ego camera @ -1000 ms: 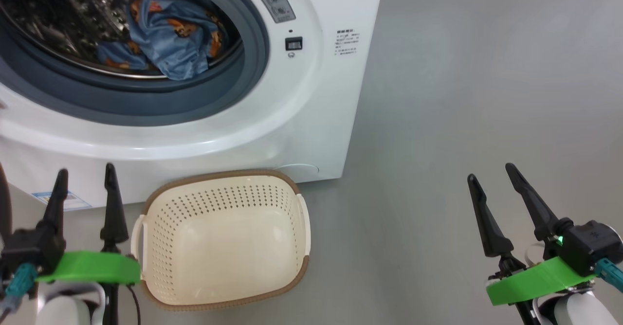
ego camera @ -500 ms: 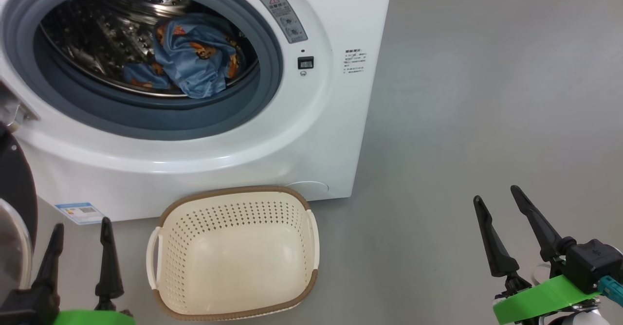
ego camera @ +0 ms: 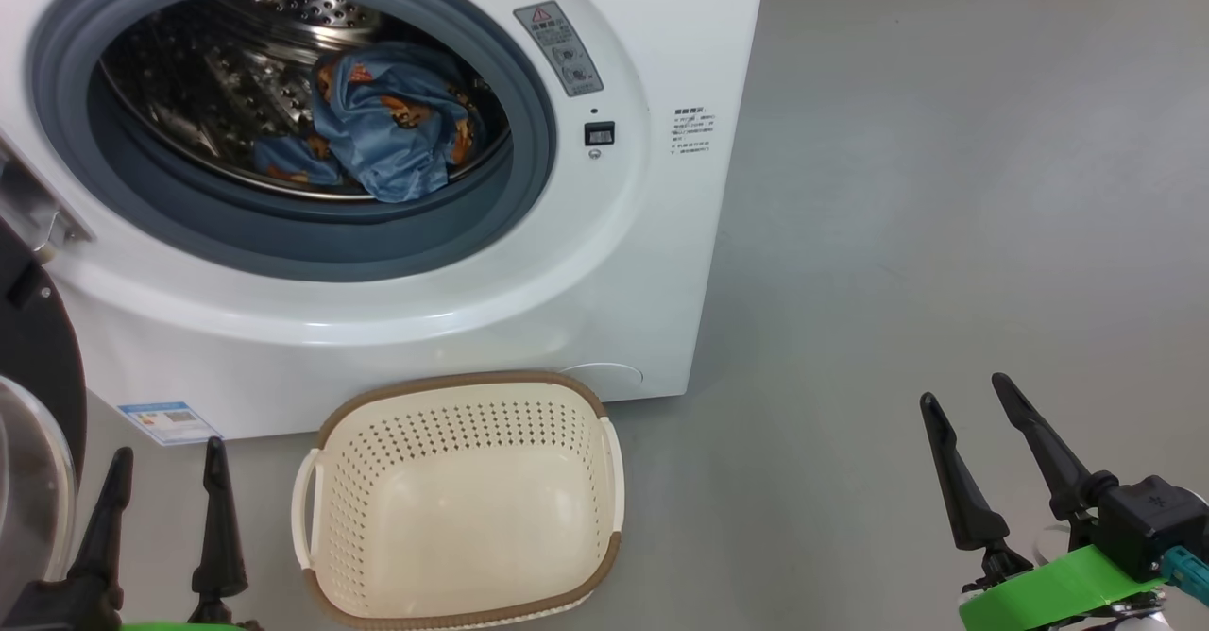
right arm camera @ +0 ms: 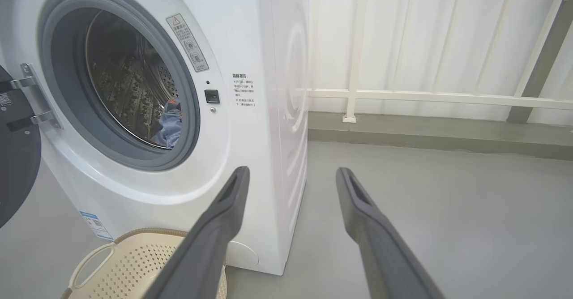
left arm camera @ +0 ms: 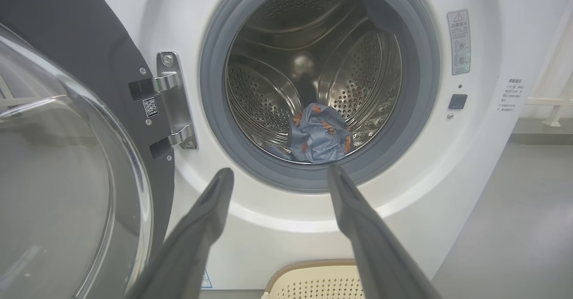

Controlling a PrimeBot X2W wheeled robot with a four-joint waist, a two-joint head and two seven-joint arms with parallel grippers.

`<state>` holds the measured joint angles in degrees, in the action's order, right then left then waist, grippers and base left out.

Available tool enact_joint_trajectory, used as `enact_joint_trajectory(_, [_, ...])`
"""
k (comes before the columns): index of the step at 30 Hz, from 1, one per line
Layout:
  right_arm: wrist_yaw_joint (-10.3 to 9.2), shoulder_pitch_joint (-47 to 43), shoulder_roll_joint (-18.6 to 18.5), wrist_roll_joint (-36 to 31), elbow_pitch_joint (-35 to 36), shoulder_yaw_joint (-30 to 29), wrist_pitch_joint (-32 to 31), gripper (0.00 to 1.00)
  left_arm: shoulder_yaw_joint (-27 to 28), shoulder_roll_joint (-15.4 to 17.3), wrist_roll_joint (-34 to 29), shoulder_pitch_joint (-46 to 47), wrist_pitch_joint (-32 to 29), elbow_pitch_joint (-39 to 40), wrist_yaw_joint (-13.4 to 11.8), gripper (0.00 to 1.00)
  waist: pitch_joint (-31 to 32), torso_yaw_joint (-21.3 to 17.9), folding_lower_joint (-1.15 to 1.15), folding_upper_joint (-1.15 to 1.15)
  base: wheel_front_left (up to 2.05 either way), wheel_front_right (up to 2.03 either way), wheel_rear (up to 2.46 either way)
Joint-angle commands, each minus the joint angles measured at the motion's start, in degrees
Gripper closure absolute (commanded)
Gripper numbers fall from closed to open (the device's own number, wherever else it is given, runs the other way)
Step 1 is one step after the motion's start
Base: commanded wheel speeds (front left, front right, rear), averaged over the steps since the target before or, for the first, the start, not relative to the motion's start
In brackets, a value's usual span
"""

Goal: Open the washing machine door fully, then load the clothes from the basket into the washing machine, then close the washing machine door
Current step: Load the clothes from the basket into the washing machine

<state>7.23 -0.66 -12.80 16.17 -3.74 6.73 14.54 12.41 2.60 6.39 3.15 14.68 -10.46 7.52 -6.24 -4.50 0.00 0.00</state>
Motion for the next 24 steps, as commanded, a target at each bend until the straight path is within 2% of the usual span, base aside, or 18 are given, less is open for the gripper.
enact_joint_trajectory(1, [0.25,0.09,-1.33,0.52,1.45,0.71,0.46,0.0,1.94,0.79,-0.47,-0.13,0.31,1.93,-0.04,0.0,0.13,0.0,0.0,0.0,0.0,0.0,0.0])
enact_joint_trajectory(24, [0.25,-0.12,-1.46,0.53,1.73,0.8,0.46,0.0,2.31,0.55,-0.4,-0.29,0.32,2.2,-0.03,0.0,0.33,0.36,0.0,0.0,0.0,0.0,0.0])
